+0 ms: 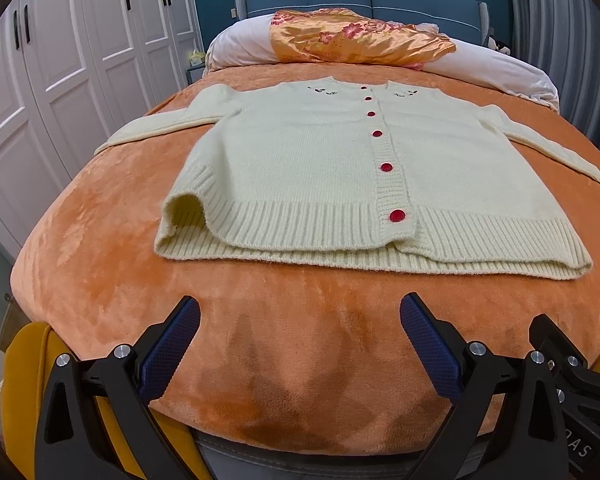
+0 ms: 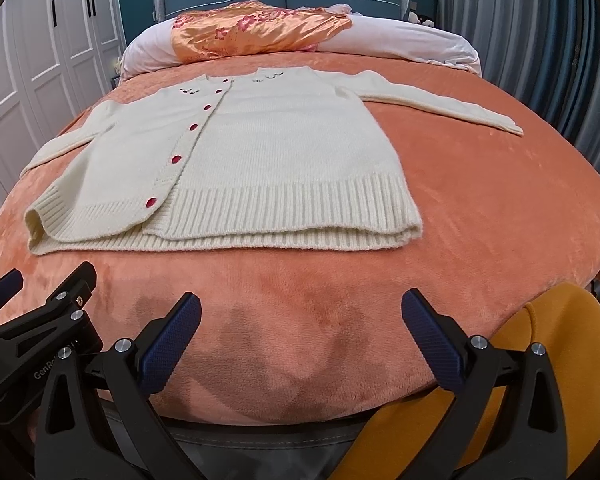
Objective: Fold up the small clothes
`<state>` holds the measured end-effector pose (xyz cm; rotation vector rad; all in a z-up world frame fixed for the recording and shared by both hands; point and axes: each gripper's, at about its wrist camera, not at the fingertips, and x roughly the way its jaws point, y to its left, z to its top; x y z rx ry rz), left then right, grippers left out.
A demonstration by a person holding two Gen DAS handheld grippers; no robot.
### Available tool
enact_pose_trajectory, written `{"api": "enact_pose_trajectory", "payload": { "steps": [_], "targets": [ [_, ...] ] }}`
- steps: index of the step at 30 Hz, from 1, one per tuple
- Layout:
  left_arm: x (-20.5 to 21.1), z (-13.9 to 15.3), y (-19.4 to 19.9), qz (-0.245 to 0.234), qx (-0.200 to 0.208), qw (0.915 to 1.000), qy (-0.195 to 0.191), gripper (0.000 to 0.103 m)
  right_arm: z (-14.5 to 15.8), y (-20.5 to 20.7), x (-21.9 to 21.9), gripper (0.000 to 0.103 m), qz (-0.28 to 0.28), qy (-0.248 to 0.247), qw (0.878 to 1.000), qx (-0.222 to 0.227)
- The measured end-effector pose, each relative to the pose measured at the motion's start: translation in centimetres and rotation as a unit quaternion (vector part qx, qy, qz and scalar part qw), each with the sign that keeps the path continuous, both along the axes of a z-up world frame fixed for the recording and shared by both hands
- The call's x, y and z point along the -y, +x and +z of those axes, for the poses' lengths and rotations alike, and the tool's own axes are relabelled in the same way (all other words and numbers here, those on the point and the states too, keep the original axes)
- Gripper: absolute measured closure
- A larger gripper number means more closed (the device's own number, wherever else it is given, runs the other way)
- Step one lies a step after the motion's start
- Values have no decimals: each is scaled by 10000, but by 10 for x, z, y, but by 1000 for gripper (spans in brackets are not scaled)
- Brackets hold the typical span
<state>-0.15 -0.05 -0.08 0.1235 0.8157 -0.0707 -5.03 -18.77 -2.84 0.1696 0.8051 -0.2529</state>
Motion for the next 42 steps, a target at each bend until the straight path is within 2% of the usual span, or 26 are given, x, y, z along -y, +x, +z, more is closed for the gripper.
{"api": "enact_pose_trajectory", "payload": {
  "steps": [42],
  "targets": [
    [1, 3, -1, 14, 10, 10000, 18, 6, -1, 0, 0, 5, -2, 12, 10000, -5]
  ]
}}
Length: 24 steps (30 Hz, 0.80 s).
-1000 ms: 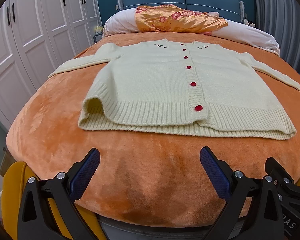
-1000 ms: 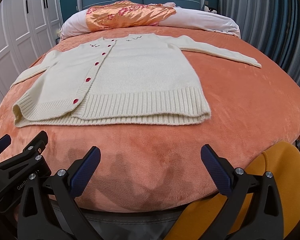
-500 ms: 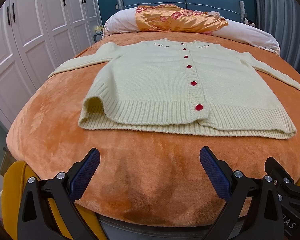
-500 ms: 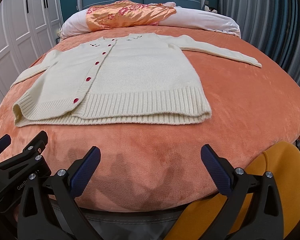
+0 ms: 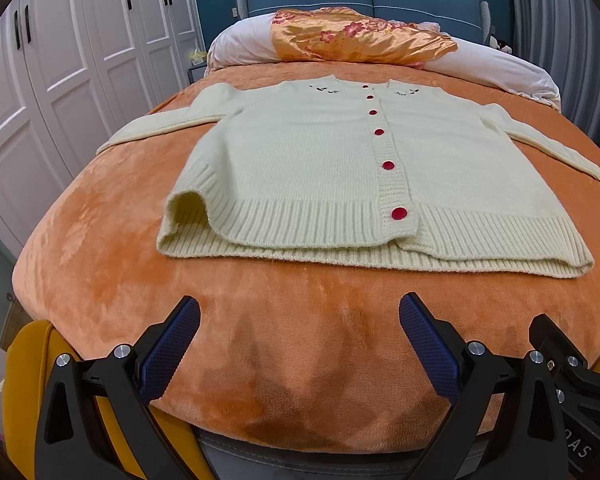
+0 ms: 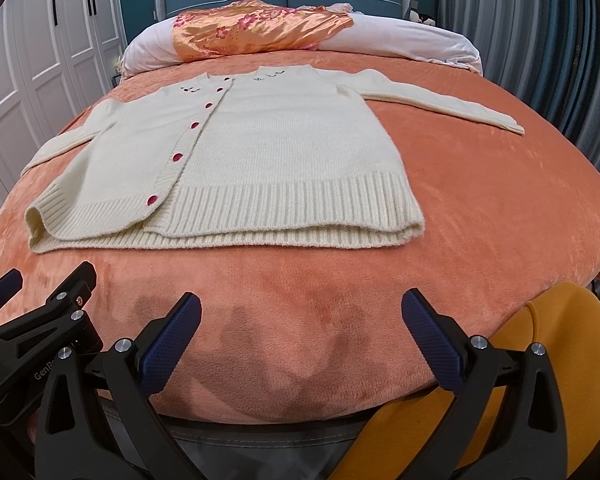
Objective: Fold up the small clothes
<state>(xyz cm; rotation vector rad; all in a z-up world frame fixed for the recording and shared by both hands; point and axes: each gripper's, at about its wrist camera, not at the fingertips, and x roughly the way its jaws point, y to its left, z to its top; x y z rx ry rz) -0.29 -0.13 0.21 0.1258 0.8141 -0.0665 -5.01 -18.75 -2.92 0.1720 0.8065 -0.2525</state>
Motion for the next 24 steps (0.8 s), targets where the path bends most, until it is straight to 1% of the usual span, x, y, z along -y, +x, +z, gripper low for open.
{"api": "enact_pose_trajectory", "payload": {
  "steps": [12, 14, 16, 20, 22, 24],
  "targets": [
    [-6, -5, 0, 32, -71, 10000, 5, 6, -3, 4, -1, 5, 26, 84, 9999, -59],
    [-4, -3, 4, -1, -115, 9999, -19, 6, -1, 6, 1, 5, 68, 159, 9998, -62],
    [-7, 3, 7, -3, -137, 9998, -122, 6, 4, 10, 6, 5, 90, 174, 9998, -4],
    [-16, 20, 20, 164, -58, 9995, -273, 6, 20, 22, 37, 5, 10, 156, 9997, 178],
    [-20, 29, 31, 222, -23, 9991, -351, 6, 26, 33, 67, 5, -135, 252, 9993, 240],
    [-21, 34, 44, 301, -22, 9989, -352, 6, 31, 46, 103, 5, -422, 343, 9981, 277]
  ]
}}
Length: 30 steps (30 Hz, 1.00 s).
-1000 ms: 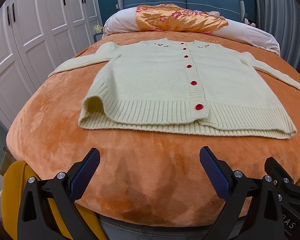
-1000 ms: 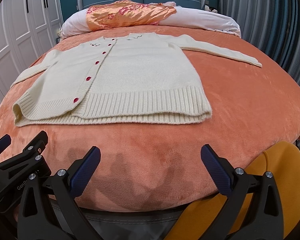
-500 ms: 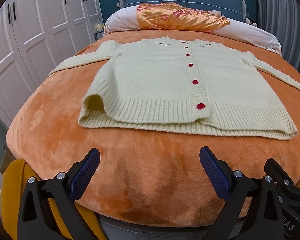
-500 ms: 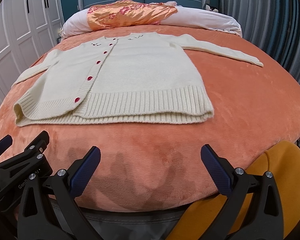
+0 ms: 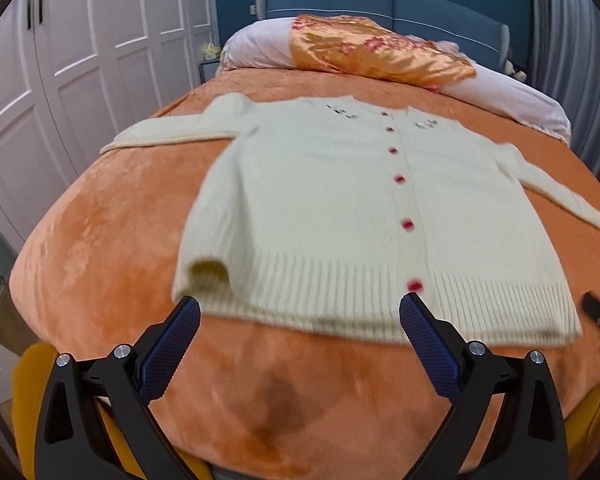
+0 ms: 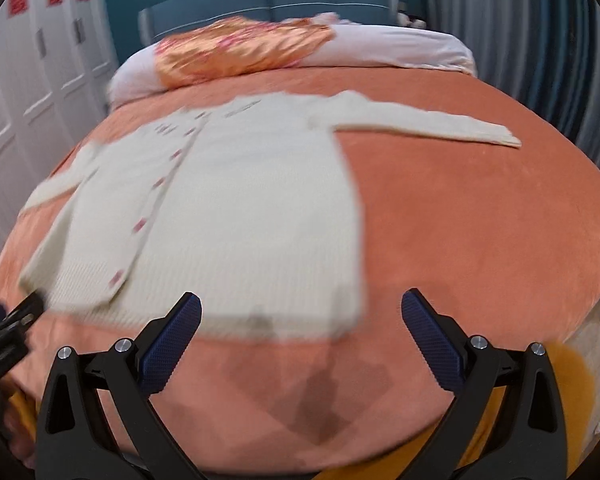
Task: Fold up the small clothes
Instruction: 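Grasp the cardigan sleeve cuff with the right tool and lift it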
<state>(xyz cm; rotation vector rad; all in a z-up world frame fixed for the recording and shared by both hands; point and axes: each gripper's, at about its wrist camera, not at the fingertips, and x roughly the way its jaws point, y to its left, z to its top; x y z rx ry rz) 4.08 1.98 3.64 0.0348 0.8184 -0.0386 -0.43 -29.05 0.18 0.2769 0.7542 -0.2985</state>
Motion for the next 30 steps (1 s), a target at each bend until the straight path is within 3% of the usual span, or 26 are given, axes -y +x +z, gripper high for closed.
{"api": "enact_pose_trajectory", "payload": {
  "steps": [8, 14, 22, 23, 24, 26, 28, 29, 30],
  "targets": [
    [7, 13, 54, -17, -36, 9999, 146, 6, 1, 56, 156, 5, -1106, 17, 9939, -18],
    [17, 7, 91, 85, -114, 9996, 255, 6, -21, 108, 279, 5, -1831, 642, 9810, 88],
    [29, -21, 139, 319, -437, 9981, 288, 6, -52, 157, 361, 5, -2440, 1021, 9644, -35],
    [31, -24, 145, 314, -454, 9981, 290, 6, -57, 162, 370, 11, -2487, 1169, 9615, -8],
    [32, -27, 148, 304, -463, 9980, 291, 6, -63, 168, 378, 24, -2505, 1324, 9590, -13],
    [33, -32, 156, 275, -486, 9979, 312, 6, -70, 175, 389, 37, -2617, 1604, 9517, -39],
    [34, -35, 164, 230, -485, 9980, 322, 6, -67, 183, 391, 60, -2649, 1669, 9497, 82],
    [34, -36, 167, 218, -476, 9981, 327, 6, -61, 193, 390, 86, -2567, 1694, 9515, 69],
    [34, -37, 171, 205, -453, 9982, 331, 6, -50, 197, 386, 95, -2508, 1631, 9540, 180]
  ]
}}
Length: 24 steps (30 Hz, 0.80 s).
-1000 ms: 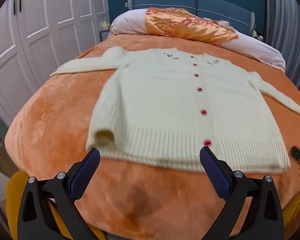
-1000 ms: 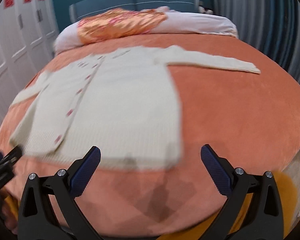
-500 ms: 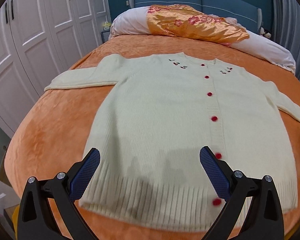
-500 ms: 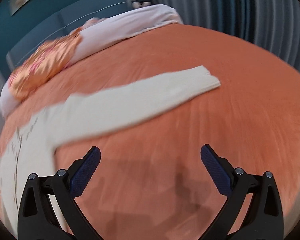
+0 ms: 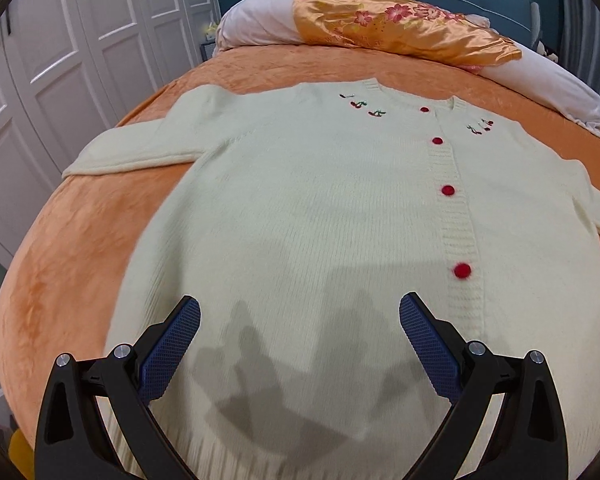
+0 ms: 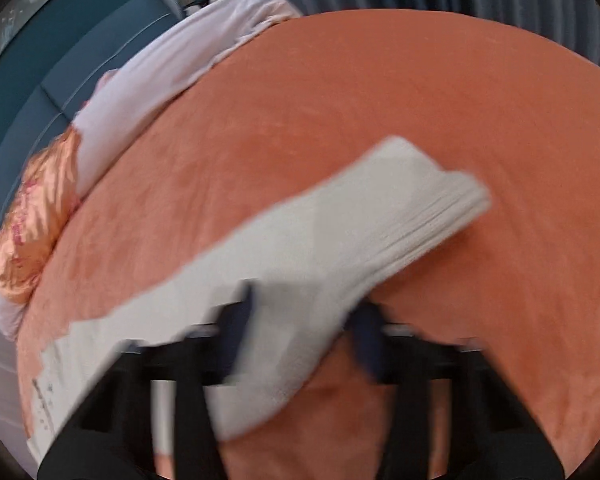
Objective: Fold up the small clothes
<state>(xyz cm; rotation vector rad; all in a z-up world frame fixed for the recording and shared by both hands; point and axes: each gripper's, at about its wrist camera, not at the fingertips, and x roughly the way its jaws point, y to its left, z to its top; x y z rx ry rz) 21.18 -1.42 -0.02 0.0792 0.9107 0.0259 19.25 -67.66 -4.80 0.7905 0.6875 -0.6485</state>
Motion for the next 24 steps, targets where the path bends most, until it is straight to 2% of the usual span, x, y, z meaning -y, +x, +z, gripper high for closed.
{"api": "enact_pose_trajectory", "payload": {
  "steps": [2, 3, 5, 8, 10, 13, 15, 16, 18, 20, 22, 24],
  "targets": [
    [-1, 0, 7, -10, 38, 10000, -32, 6, 27, 9, -17, 96, 289, -194, 9982, 490],
    [-2, 1, 12, -8, 68, 10000, -59, 6, 54, 21, -40, 96, 654, -349, 9935, 859],
    [-5, 4, 21, 8, 119, 9998, -127, 6, 86, 41, -78, 96, 1319, -502, 9814, 1298],
    [-9, 12, 35, 79, 214, 9993, -284, 6, 134, 77, -177, 96, 2630, -914, 9438, 1778],
    [-13, 19, 45, 120, 296, 9984, -472, 6, 149, 104, -258, 96, 3520, -929, 9099, 1988],
    [-19, 31, 61, 72, 406, 9963, -757, 6, 141, 132, -343, 96, 4272, -810, 8788, 1965],
    [-22, 38, 71, 13, 437, 9945, -949, 6, 118, 151, -403, 96, 4711, -721, 8608, 1784],
    [-24, 40, 77, -14, 441, 9934, -1056, 6, 110, 158, -418, 96, 4834, -679, 8561, 1700],
    [-26, 41, 86, -34, 406, 9916, -1224, 6, 75, 176, -468, 92, 5208, -630, 8422, 1247],
    [-28, 37, 97, -42, 322, 9904, -1342, 6, 45, 181, -499, 90, 5472, -698, 8306, 763],
    [-28, 29, 108, -68, 144, 9885, -1505, 6, 31, 174, -506, 88, 5560, -691, 8254, 699],
    [-29, 19, 116, -74, -27, 9854, -1703, 6, 33, 162, -491, 84, 5461, -414, 8314, 938]
  ]
}}
